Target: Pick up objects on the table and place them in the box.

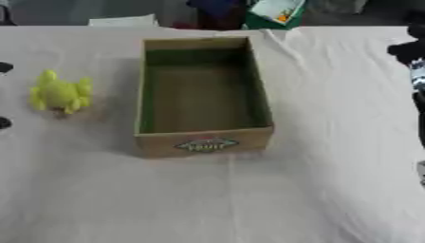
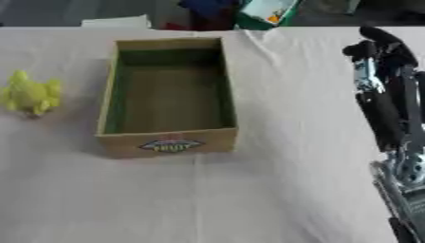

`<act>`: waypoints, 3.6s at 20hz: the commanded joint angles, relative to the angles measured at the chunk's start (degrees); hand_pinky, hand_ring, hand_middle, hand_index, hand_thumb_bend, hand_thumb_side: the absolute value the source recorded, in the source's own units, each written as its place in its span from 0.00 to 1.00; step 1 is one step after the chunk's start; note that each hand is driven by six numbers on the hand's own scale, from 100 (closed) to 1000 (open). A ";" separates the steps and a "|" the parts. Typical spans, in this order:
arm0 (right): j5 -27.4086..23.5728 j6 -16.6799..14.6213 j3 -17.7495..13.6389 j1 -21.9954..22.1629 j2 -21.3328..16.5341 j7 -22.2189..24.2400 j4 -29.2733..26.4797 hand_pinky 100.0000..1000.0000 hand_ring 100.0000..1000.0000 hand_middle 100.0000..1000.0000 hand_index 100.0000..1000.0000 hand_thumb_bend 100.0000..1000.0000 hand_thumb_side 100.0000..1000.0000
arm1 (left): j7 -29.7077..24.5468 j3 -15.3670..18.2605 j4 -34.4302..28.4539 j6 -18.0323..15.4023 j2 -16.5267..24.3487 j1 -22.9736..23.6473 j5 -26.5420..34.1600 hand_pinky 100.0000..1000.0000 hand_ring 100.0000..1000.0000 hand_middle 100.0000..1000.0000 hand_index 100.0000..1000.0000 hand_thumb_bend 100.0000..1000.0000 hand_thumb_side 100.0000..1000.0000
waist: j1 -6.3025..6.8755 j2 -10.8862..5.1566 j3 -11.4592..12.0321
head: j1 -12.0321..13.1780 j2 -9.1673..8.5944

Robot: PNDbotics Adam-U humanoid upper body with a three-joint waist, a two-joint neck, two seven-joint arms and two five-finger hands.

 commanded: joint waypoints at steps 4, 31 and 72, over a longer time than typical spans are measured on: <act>-0.61 -0.04 0.00 -1.00 -0.87 0.45 -1.13 0.88 0.76 0.57 0.83 0.00 0.65 | 0.18 -0.09 0.75 -0.49 -1.31 -3.55 -0.38 0.57 0.76 0.80 0.99 0.49 0.78 | 0.34 -0.82 -0.66 | 1.69 -0.78; -0.95 -0.03 1.07 -2.98 -0.25 1.44 -1.13 0.89 0.76 0.57 0.84 0.00 0.63 | -0.45 4.90 8.12 3.79 -5.34 -7.40 -18.08 0.59 0.81 0.82 0.99 0.41 0.50 | 1.97 2.03 -4.69 | 4.75 -2.61; -1.62 0.45 -0.07 -1.21 0.30 0.09 -1.13 0.89 0.76 0.57 0.84 0.00 0.61 | -3.57 4.85 -0.95 5.06 -3.00 -7.04 -5.71 0.37 0.59 0.58 0.70 0.00 0.28 | 1.78 -1.49 -3.10 | 2.28 0.21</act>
